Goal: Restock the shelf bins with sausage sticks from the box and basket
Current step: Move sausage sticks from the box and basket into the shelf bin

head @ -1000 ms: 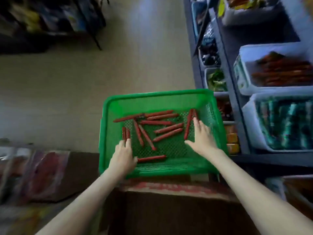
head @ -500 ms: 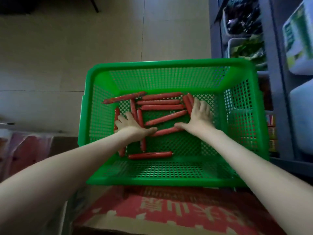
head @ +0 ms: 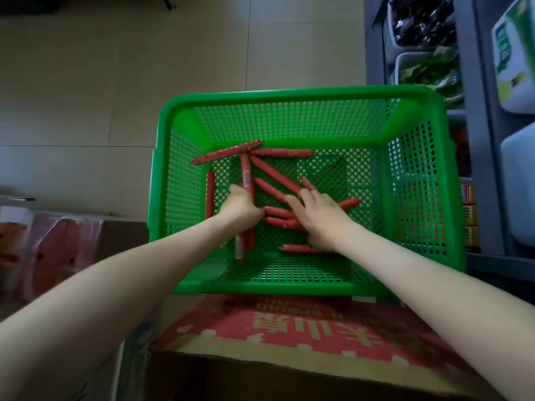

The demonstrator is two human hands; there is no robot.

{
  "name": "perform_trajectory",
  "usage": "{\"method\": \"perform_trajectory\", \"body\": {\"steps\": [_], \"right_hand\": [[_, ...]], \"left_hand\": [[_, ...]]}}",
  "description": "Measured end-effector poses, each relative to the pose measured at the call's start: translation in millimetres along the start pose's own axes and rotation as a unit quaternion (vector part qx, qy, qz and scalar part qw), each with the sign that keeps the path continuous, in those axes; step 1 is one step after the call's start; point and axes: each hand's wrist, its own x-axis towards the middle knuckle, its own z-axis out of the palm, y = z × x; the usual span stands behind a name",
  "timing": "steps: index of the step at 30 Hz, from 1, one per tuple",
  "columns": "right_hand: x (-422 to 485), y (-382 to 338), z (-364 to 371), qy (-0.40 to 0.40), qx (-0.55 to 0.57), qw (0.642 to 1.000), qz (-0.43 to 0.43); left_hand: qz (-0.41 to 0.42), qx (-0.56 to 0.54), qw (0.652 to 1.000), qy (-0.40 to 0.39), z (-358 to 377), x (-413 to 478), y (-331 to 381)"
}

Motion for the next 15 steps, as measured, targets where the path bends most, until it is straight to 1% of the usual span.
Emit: {"method": "perform_trajectory", "body": {"steps": [2, 3, 5, 8, 10, 12, 14, 15], "right_hand": [[2, -5, -5, -0.004, 0.014, 0.999, 0.050], [2, -6, -9, -0.006, 0.031, 0.997, 0.073], [0, -8, -18, -0.006, 0.049, 0.994, 0.099], [-14, -10, -40, 0.006, 0.083, 0.987, 0.140], [-30, -12, -60, 0.029, 0.103, 0.980, 0.169], [-53, -14, -84, 0.059, 0.136, 0.969, 0.198], [-82, -16, -113, 0.092, 0.188, 0.948, 0.241], [-99, -18, -129, 0.110, 0.213, 0.934, 0.264]], "left_hand": [[0.025, 0.047, 0.999, -0.006, -10, -8, -1], [0.039, 0.046, 0.998, -0.012, -14, -13, -1], [0.047, -0.005, 0.998, -0.031, -22, -28, 0], [0.052, -0.124, 0.989, -0.060, -43, -53, 8], [0.050, -0.248, 0.963, -0.096, -61, -72, 16], [0.066, -0.352, 0.925, -0.125, -82, -96, 28], [0.114, -0.397, 0.901, -0.132, -100, -123, 41], [0.141, -0.401, 0.896, -0.130, -108, -139, 48]]}}
